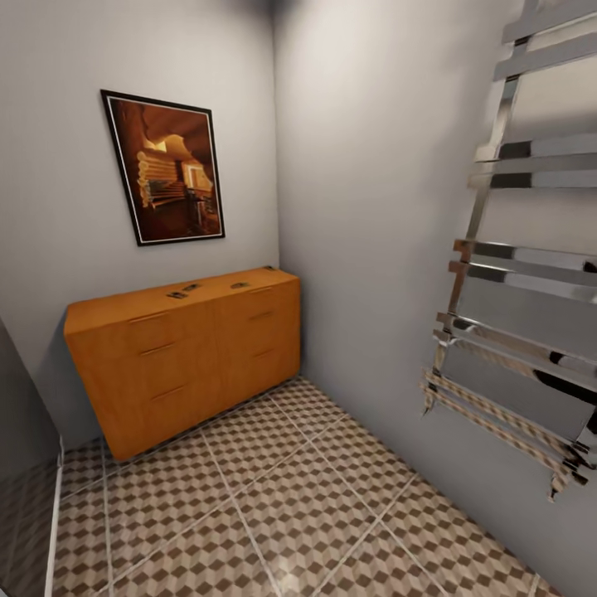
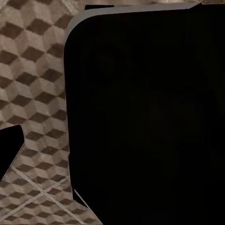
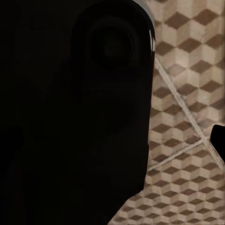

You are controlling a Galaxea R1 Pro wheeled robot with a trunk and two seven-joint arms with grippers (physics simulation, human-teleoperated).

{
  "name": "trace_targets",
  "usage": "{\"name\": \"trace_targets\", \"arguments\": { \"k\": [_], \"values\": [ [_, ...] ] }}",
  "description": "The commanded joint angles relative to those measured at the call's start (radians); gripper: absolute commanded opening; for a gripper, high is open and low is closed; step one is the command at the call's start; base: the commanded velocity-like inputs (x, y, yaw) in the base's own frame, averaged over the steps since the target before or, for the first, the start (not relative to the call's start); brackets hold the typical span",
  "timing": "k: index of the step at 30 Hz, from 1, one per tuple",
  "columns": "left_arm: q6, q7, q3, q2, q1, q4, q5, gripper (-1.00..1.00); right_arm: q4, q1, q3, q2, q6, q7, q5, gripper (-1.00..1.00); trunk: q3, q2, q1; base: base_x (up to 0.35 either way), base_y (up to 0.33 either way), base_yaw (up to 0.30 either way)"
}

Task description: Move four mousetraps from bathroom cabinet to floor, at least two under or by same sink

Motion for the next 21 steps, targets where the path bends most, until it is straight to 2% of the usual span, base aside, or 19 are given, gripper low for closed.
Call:
{"name": "trace_targets", "arguments": {
  "k": [1, 21],
  "values": [
    [-0.001, 0.0, 0.0, 0.0, 0.0, 0.0, 0.001, 1.0, 0.0, 0.0, 0.001, 0.0, -0.003, -0.001, 0.001, 1.0, -0.001, 0.0, 0.001, 0.321, 0.0, 0.0],
    [-0.001, 0.0, 0.001, 0.0, 0.0, 0.0, 0.002, 1.0, 0.0, 0.0, -0.001, 0.006, 0.005, -0.002, -0.001, 1.0, -0.001, 0.0, 0.001, 0.322, 0.0, 0.0]
  ]
}}
